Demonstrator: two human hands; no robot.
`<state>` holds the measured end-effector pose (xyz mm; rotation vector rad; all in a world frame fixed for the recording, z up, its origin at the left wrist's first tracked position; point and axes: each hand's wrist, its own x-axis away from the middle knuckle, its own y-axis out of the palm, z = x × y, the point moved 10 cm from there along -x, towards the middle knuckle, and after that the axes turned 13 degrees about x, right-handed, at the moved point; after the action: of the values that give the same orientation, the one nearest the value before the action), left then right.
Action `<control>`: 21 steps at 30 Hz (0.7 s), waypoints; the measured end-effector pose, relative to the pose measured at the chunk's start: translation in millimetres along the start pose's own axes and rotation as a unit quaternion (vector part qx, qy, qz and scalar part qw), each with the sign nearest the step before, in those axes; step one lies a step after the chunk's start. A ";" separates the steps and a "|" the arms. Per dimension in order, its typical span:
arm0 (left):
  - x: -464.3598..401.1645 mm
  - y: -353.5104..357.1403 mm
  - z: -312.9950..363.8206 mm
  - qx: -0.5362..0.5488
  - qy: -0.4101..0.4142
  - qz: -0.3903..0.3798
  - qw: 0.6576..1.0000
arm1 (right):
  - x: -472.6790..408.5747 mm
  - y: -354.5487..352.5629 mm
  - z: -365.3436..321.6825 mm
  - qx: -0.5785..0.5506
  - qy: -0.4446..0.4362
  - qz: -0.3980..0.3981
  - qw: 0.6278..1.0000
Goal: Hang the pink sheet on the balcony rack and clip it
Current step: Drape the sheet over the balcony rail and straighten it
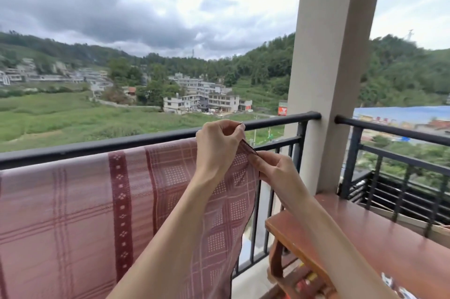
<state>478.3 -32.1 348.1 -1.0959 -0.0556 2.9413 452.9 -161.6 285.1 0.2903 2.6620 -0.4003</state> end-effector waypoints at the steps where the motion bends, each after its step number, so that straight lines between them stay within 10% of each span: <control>1: 0.5 5.8 0.3 -0.011 0.011 0.002 1.000 | -3.1 -3.1 6.1 -0.004 0.002 -0.010 1.000; 21: 45.0 -17.9 25.9 -0.345 0.117 0.071 0.928 | -28.2 20.7 16.9 -0.105 0.073 -0.141 0.982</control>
<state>427.1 -14.4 338.8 -1.5553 -1.1264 2.9397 489.8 -151.5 278.2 -0.1310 2.8674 -0.1840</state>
